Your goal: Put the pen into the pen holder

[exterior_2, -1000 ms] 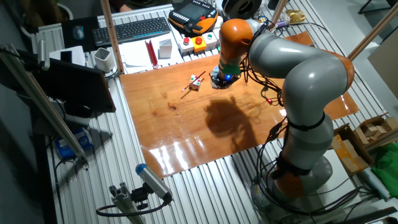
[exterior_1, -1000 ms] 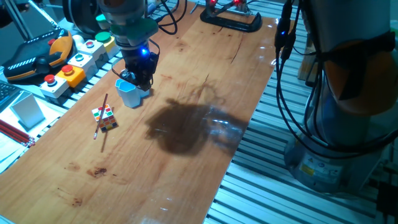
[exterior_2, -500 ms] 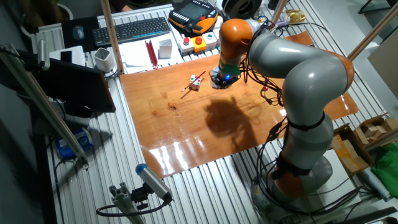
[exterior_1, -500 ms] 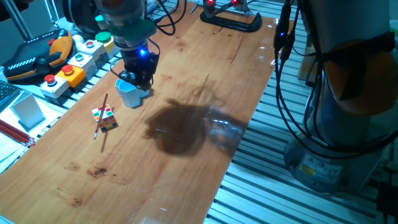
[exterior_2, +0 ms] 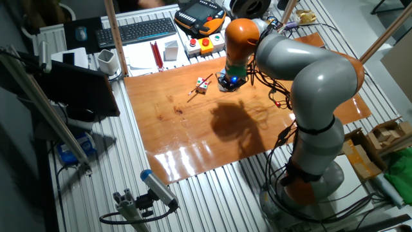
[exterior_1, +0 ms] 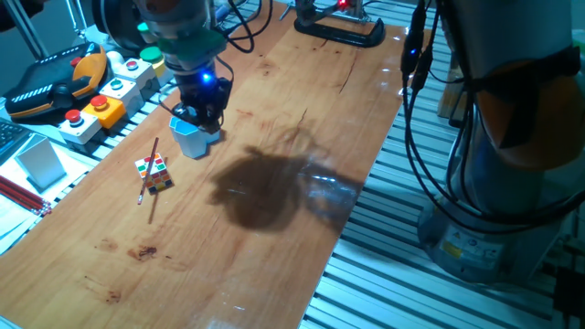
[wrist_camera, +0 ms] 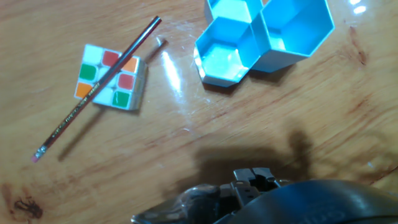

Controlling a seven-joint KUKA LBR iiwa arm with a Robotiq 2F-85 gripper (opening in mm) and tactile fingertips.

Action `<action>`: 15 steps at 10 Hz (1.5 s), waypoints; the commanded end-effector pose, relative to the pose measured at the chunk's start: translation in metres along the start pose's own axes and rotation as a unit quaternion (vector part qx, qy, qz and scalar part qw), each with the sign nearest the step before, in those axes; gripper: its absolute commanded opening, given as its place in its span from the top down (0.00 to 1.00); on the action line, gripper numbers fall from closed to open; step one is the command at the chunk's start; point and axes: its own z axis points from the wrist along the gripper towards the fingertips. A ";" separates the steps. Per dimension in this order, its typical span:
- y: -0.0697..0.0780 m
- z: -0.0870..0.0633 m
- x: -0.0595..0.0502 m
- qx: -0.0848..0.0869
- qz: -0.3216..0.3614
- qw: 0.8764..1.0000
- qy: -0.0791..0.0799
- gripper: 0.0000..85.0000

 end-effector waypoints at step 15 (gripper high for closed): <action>0.103 0.015 -0.009 -0.004 0.178 0.983 -0.040 0.99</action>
